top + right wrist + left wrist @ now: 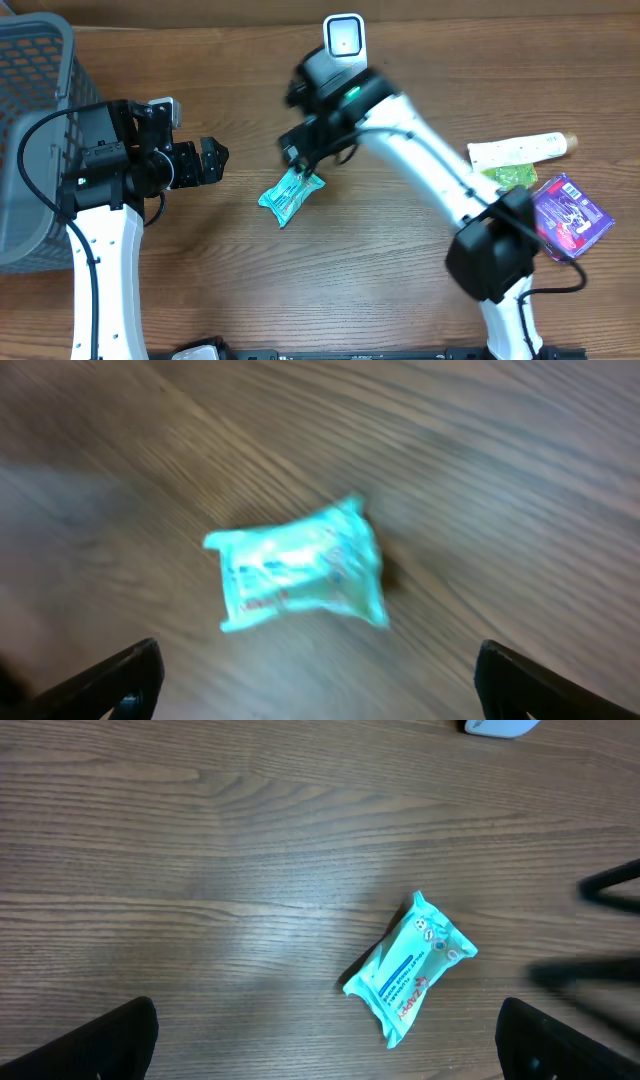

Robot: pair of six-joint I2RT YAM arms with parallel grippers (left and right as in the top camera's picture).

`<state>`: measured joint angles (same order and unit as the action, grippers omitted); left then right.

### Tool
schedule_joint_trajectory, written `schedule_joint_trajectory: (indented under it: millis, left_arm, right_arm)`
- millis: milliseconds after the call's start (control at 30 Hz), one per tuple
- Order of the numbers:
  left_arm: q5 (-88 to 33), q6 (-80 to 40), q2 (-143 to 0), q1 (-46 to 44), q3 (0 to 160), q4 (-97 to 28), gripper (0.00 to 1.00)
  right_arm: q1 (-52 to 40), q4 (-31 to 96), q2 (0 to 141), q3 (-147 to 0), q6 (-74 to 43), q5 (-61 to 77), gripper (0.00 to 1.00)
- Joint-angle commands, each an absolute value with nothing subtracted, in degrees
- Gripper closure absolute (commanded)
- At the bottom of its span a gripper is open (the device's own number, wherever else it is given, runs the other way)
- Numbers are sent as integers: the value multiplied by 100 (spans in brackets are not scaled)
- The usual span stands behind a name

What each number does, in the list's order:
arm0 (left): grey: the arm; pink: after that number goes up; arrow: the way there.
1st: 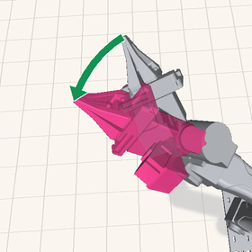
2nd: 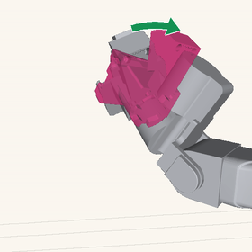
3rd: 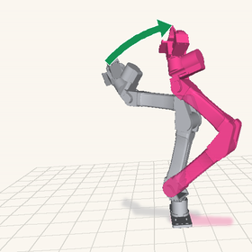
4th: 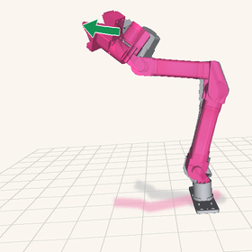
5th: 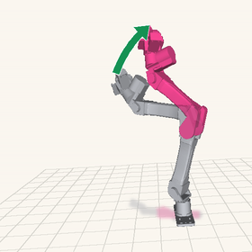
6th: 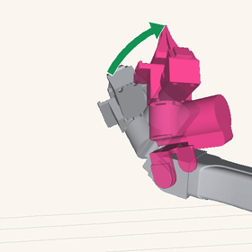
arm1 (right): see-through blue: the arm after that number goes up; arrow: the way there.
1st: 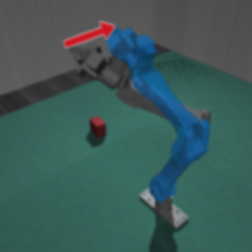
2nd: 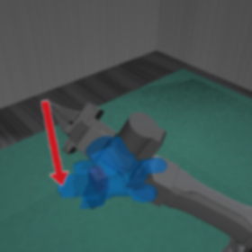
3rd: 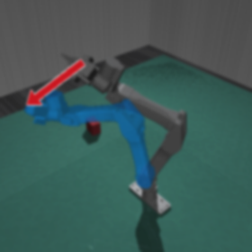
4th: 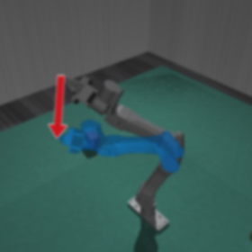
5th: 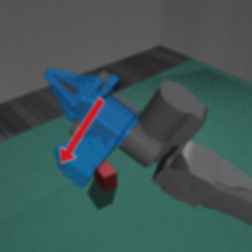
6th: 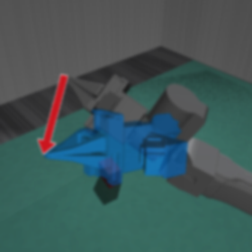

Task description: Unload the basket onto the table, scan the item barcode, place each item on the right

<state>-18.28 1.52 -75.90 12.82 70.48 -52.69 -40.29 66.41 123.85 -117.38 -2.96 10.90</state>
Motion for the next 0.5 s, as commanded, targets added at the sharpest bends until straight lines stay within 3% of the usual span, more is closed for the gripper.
schedule_joint_trajectory:
  millis: [0, 133, 467]
  left_arm:
    - [-1894, 217, -7564, 1271, 7124, -5264, 0]
    - [-1894, 217, -7564, 1271, 7124, -5264, 0]
    - [-1894, 217, -7564, 1271, 7124, -5264, 0]
  right_arm:
    - [-4445, 6379, 12674, -11533, -226, 432, 0]
    - [-4781, 6182, 12988, -11533, 45, 191, 14]
    - [-5640, 5830, 13557, -11533, 43, -1708, 18]
